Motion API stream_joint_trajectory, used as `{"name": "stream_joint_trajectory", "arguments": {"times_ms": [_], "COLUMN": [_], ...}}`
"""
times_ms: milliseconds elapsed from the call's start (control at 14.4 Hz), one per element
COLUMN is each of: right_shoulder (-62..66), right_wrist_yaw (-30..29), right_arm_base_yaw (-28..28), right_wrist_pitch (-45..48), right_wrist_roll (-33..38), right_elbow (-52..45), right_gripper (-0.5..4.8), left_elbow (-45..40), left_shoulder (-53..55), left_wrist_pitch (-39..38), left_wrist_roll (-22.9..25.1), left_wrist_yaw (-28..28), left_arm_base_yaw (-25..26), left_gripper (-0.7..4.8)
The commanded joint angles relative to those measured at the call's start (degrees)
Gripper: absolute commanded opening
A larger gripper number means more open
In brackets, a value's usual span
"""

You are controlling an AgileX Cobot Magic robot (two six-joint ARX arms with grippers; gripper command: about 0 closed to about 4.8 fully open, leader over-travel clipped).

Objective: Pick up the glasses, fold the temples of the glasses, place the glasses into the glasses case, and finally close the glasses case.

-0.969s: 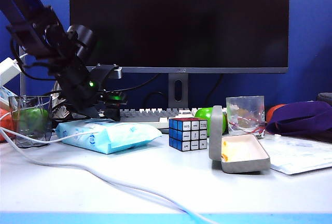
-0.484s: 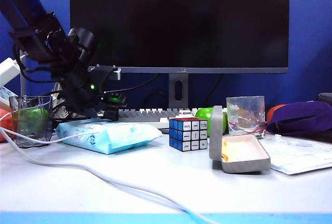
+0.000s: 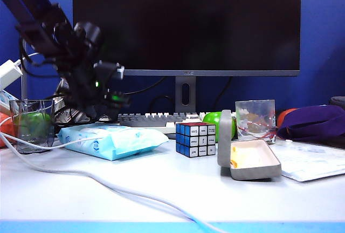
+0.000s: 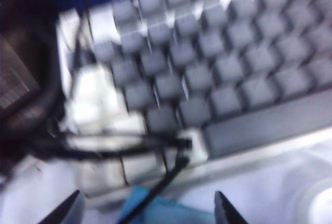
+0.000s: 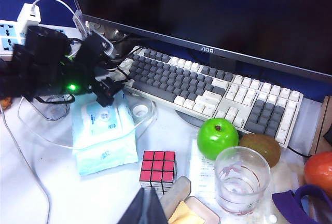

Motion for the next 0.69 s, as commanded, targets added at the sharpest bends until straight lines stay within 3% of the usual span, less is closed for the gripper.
{"name": "stream_joint_trajectory", "arguments": {"times_ms": [69,277,415,692], "right_shoulder": [-0.07,-0.09,-0.09,-0.09], "right_wrist_yaw": [-0.26,-0.28,-0.28,-0.28], "right_arm_base_yaw": [0.02,0.02,0.02,0.02], "right_wrist_pitch": [0.96,0.96,0.94,0.94], "right_wrist_roll": [-0.20,-0.20,-0.20,-0.20], "right_elbow": [0.17,0.17,0.17,0.17], "right_gripper": [-0.01,-0.01,-0.01,-0.01], "left_elbow": [0.46,0.46,0.48,1.25], "left_shoulder": [2.03,2.38,2.38,-1.40], "left_wrist_pitch": [0.63,1.57,1.84,1.60], "left_wrist_roll": [1.44,3.69,3.91,3.52], "left_wrist_yaw": [-1.62,-3.63,-5.55,-3.17], "left_arm_base_yaw": [-0.02,0.02,0.04,-0.15], "left_gripper": [3.20,1.95,0.01,-0.07]}}
